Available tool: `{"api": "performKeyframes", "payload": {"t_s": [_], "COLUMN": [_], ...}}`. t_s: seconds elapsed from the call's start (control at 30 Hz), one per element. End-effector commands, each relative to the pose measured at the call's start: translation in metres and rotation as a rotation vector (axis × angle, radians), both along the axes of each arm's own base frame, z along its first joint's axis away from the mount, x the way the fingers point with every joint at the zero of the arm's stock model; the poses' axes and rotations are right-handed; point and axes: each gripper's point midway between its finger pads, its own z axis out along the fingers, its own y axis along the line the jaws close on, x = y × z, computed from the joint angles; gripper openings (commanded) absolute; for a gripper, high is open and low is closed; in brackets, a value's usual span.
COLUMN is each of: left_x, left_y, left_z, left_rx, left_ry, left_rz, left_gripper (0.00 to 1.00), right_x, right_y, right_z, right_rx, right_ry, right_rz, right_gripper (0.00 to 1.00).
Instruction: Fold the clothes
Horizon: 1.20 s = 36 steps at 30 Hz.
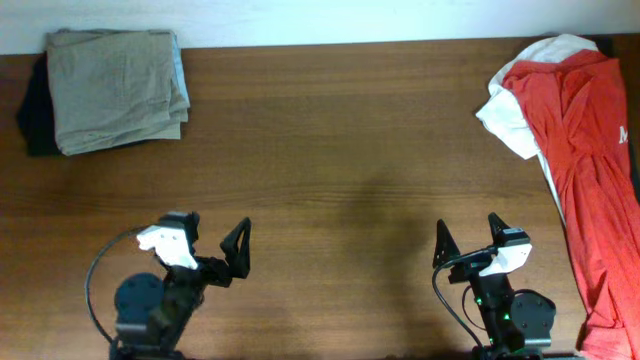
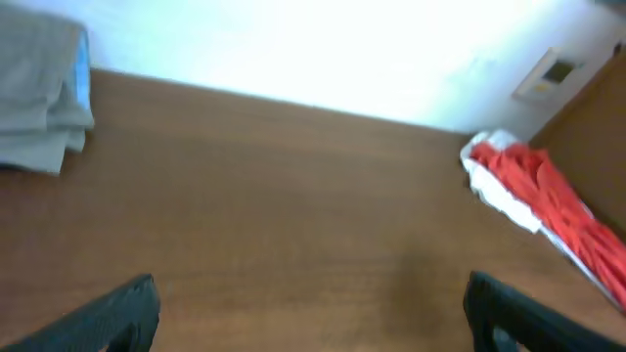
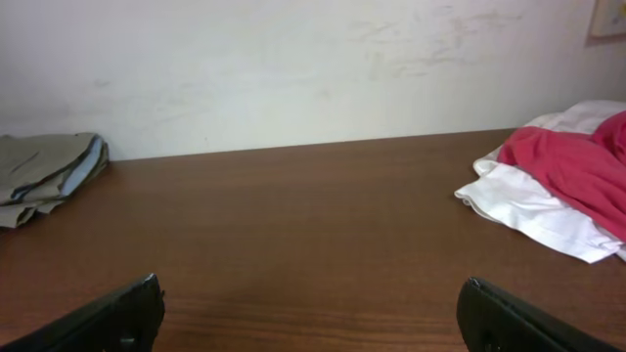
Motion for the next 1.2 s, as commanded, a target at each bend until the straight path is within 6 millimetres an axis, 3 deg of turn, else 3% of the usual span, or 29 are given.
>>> {"api": "performKeyframes", "payload": {"t_s": [0.0, 0.13, 0.33, 1.17], "left_x": [-0.005, -0.005, -0.002, -0.002], "left_y": [0.011, 0.043, 0.082, 0.082], "left_z": [-0.001, -0.007, -0.060, -0.061], "left_rx": [-0.010, -0.008, 0.044, 0.045], "left_ry": [-0.231, -0.351, -0.171, -0.164], "left_rz": [0.060, 0.228, 0.416, 0.412], "left_gripper": [0.99, 0.99, 0.99, 0.99], "right_x": [0.000, 0.000, 0.000, 0.000], "right_y": [0.000, 0.000, 0.000, 0.000], "right_z": [-0.002, -0.002, -0.002, -0.002], "right_rx": [-0.007, -0.007, -0.007, -0.007], "right_ry": [0.003, 0.003, 0.002, 0.003], "right_rz": [-0.003, -0.003, -0.003, -0.003], "right_gripper": [0.99, 0.99, 0.99, 0.99]}}
